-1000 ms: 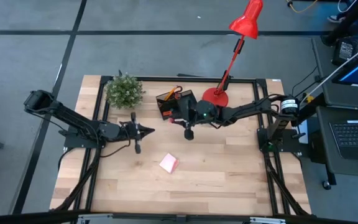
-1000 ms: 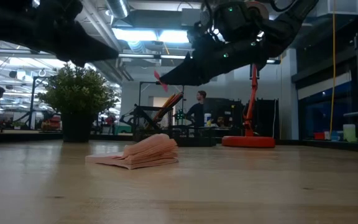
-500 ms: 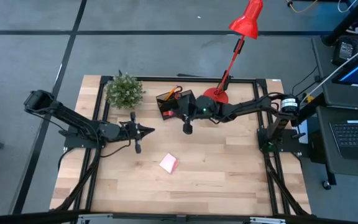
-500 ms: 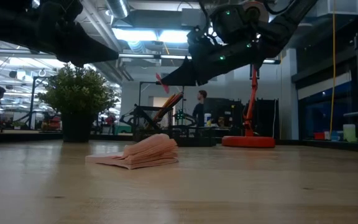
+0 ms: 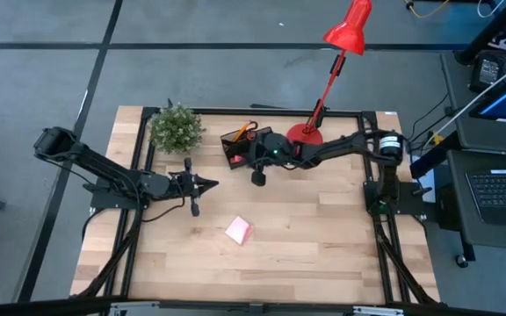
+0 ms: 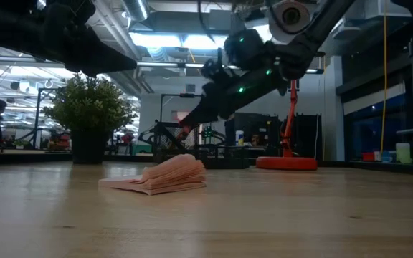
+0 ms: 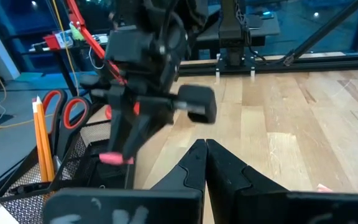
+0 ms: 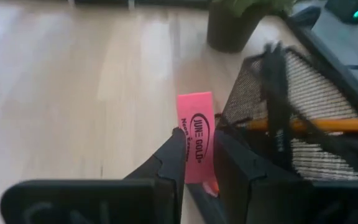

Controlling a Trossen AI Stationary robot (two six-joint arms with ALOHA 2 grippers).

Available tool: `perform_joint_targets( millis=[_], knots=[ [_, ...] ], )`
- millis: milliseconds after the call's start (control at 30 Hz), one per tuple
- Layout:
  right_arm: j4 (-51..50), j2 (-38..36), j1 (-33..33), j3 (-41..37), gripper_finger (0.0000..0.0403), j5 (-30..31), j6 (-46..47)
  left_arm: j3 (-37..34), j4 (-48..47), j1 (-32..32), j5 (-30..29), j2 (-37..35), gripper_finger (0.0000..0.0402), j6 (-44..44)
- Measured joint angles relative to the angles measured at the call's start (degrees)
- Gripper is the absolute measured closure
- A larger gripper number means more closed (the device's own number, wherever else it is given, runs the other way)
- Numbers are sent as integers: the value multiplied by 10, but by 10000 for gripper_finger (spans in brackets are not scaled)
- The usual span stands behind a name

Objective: Pick and place office supplies into organizer
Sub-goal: Put the pink eraser into the black desk organizer

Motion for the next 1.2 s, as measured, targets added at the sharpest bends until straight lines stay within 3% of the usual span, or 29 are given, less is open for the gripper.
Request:
perform_joint_targets(
  millis=[267, 1200],
  knots=[
    [2, 42, -3, 31, 329, 24, -31, 0, -3, 0, 0, 0, 399, 0],
    [-41, 41, -16, 32, 321, 43, -27, 0, -7, 0, 0, 0, 400, -3]
  ],
)
